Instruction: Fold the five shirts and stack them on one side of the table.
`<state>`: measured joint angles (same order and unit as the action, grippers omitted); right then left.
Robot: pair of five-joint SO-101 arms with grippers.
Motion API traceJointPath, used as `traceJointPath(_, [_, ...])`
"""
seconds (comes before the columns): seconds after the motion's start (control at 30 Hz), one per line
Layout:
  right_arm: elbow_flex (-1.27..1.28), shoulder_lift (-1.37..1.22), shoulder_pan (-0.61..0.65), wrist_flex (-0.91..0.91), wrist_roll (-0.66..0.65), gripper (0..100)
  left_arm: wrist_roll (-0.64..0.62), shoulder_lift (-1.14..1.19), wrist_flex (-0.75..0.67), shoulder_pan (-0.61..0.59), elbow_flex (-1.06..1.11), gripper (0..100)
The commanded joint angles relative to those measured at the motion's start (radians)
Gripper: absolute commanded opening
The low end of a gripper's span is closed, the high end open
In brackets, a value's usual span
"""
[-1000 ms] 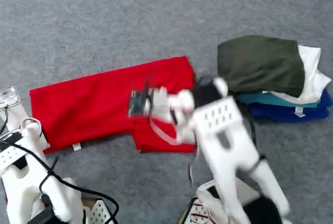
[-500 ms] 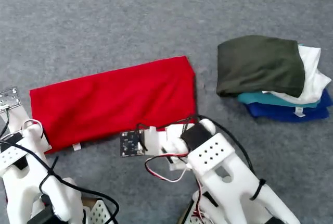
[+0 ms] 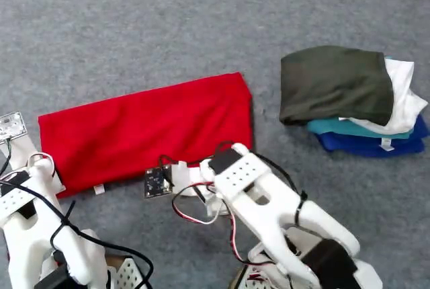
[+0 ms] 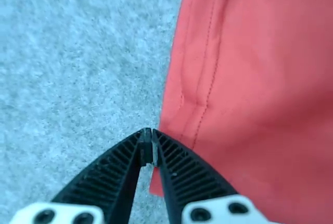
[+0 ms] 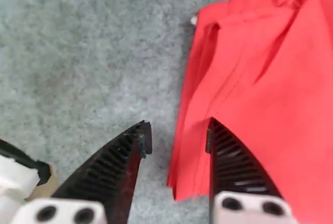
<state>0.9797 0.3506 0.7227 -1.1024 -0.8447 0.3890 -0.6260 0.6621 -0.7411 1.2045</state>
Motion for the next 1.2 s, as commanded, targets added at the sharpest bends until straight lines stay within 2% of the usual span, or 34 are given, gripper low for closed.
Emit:
traceJointPath(0.0, [-0.042,-0.038,0.007,0.044,0.012,18.5,-0.009,0.002,-0.012,0.002,-0.008,2])
traceJointPath(0.27, [-0.044,-0.097,0.004,0.091,0.012,18.4,-0.009,0.002,-0.012,0.002,-0.008,2])
traceJointPath(0.47, [-0.044,-0.119,0.005,0.087,0.006,14.1,-0.009,0.002,-0.012,0.002,-0.008,2])
traceJointPath(1.17, [-0.042,-0.174,-0.010,0.114,0.008,18.5,-0.005,-0.005,-0.006,-0.009,0.014,2])
